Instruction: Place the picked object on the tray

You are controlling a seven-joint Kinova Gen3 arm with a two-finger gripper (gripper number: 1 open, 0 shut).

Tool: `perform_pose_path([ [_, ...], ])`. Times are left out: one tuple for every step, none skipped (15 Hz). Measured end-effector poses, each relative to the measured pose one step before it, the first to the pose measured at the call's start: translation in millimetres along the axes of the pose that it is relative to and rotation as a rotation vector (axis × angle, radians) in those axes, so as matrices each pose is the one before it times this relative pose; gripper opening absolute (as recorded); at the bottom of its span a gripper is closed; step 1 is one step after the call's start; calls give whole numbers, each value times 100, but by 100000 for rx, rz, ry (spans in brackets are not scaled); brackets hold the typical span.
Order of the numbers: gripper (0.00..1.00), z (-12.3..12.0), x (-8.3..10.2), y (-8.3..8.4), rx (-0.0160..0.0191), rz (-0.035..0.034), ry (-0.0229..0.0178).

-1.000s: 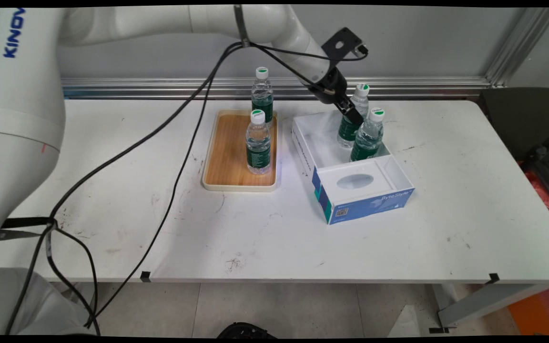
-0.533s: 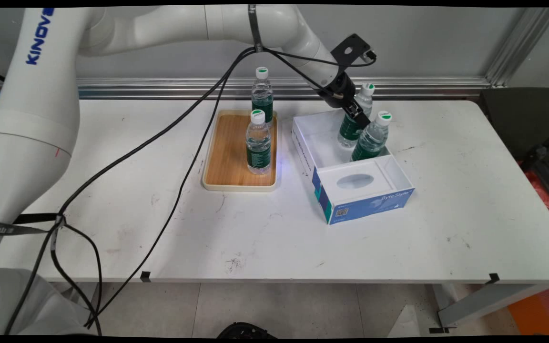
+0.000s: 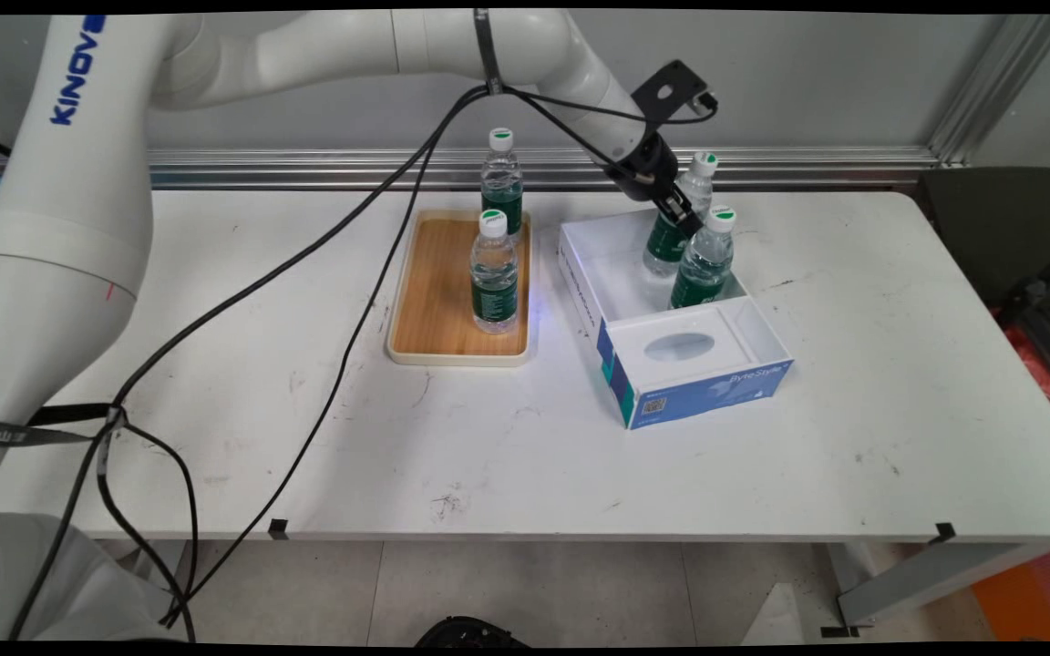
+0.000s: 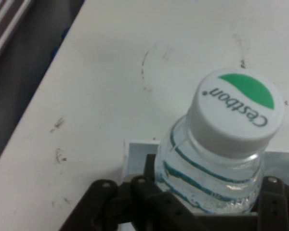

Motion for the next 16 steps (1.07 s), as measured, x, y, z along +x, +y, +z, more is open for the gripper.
perform_pose_path([
  [0, -387, 83, -46, 230, 262, 343],
  [0, -519, 197, -15, 265, 364, 559],
  [0, -581, 202, -13, 275, 188, 704],
  [0, -411, 159, 2, 180, 92, 516],
  [0, -881, 311, -4, 382, 52, 1022],
  [0, -503, 201, 8, 222, 51, 594],
  [0, -865, 320, 22, 396, 8, 902],
  [0, -1105, 409, 29, 535, 26, 1105],
  [0, -1003, 314, 25, 474, 1, 848],
  [0, -1298, 314, 10, 614, -36, 945],
  [0, -1324, 321, 29, 551, 2, 946],
  [0, -1182, 216, 18, 461, -3, 755],
  [0, -1434, 176, -11, 548, 59, 769],
  [0, -1467, 66, -77, 660, 76, 560],
  [0, -1326, -49, -141, 671, 21, 379],
  [0, -1344, -76, -141, 664, 79, 323],
])
